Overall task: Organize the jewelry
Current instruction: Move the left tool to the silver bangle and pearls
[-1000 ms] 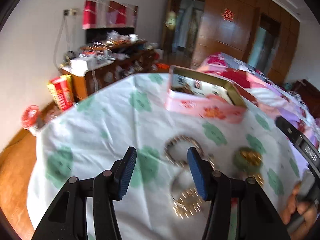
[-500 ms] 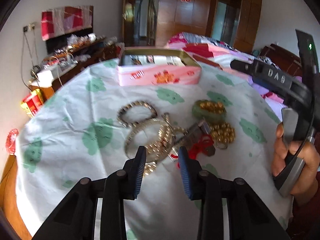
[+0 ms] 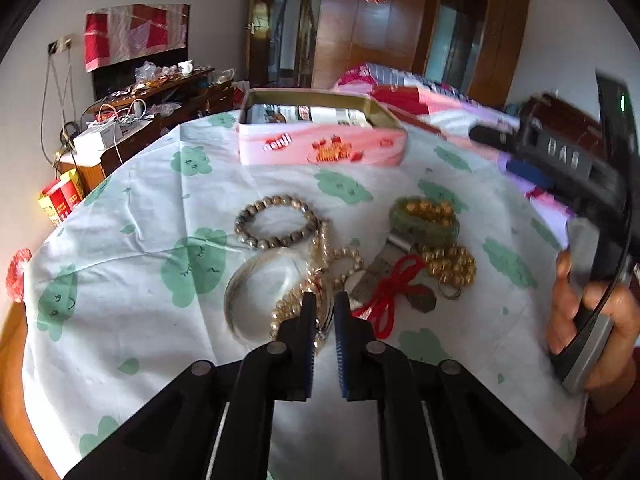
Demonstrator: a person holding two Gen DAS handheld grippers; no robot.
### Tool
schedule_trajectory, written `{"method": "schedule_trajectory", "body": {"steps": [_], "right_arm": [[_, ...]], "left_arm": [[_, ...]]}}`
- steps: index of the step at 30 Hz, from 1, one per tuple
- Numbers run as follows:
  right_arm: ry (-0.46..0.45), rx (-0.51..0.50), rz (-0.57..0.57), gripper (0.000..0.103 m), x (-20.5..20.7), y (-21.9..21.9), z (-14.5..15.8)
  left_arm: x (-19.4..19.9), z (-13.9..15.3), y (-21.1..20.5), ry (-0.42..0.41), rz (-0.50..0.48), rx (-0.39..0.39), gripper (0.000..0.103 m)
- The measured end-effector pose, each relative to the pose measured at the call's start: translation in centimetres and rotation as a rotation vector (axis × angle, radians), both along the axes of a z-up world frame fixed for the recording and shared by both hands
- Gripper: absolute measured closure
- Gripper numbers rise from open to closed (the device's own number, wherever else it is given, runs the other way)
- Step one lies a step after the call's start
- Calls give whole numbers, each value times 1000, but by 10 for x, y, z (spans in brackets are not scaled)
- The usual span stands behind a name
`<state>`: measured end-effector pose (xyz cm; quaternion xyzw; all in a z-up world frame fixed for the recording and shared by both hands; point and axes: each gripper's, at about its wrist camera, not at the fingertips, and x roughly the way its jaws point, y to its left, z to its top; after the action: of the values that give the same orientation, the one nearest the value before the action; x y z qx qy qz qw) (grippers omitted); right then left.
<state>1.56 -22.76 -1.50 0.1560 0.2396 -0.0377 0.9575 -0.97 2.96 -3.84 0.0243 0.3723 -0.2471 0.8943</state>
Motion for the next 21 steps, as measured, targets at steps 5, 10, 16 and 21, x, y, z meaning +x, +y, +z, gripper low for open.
{"method": "schedule_trajectory", "body": {"steps": [5, 10, 16, 21], "right_arm": [[28, 35, 35, 18, 0, -2, -4], [66, 7, 99, 18, 0, 7, -6], [113, -10, 122, 18, 3, 12, -10], [119, -22, 126, 18, 2, 15, -10]], "left_arm": [[-1, 22, 21, -45, 17, -154, 102], [1, 30, 27, -62, 26, -148, 102], [-4, 18, 20, -39, -29, -4, 98], [-13, 9, 18, 4, -74, -8, 64]]}}
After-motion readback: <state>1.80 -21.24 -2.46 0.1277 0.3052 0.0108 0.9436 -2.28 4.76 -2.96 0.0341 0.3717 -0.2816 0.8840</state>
